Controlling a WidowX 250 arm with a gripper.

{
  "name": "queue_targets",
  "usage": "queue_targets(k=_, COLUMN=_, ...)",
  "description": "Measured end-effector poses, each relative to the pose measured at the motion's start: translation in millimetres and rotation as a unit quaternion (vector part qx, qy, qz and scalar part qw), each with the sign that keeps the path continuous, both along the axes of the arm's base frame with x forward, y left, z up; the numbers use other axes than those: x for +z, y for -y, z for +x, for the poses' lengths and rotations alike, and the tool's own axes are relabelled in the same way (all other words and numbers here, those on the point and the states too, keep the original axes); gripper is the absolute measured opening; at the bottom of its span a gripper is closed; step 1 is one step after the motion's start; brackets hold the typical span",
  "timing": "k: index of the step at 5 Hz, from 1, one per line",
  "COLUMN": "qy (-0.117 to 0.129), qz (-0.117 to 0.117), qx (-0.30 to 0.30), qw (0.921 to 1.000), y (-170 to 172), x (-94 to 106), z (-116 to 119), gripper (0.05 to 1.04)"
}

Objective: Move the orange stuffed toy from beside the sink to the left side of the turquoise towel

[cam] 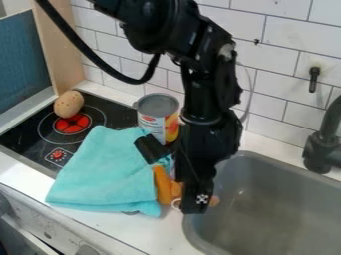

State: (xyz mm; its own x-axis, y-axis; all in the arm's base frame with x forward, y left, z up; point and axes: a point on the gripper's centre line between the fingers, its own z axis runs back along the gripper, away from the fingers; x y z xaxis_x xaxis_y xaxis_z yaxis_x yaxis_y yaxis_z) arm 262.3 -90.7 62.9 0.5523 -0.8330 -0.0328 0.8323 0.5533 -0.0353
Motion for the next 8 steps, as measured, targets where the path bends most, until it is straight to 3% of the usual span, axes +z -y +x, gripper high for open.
queue_targets(k=1, qy=0.015, qz=0.017, qx=-0.004, qw=0.9997, y=-3.1, x=-5.3, z=6.1, gripper=1.004)
queue_targets(k=2, qy=0.039, qz=0.019, qx=-0.010, qw=0.9990, y=-3.7, x=-10.4, z=14.2, gripper=1.004)
queue_targets(k=3, qy=0.038, qz=0.028, qx=-0.013, qw=0.9988, y=-5.6, x=-18.3, z=16.5, gripper=1.004)
queue_targets(k=4, qy=0.030, qz=0.025, qx=-0.008, qw=0.9992, y=-4.2, x=-26.0, z=16.3, gripper=0.922)
queue_targets(k=5, qy=0.026, qz=0.018, qx=-0.012, qw=0.9994, y=-2.3, x=-26.6, z=15.4, gripper=0.721)
queue_targets(k=6, qy=0.018, qz=0.001, qx=-0.022, qw=0.9996, y=1.8, x=-21.2, z=11.0, gripper=0.626)
queue_targets(k=8, qy=0.081, qz=-0.095, qx=-0.037, qw=0.9915, y=-3.0, x=51.8, z=5.9, gripper=0.597)
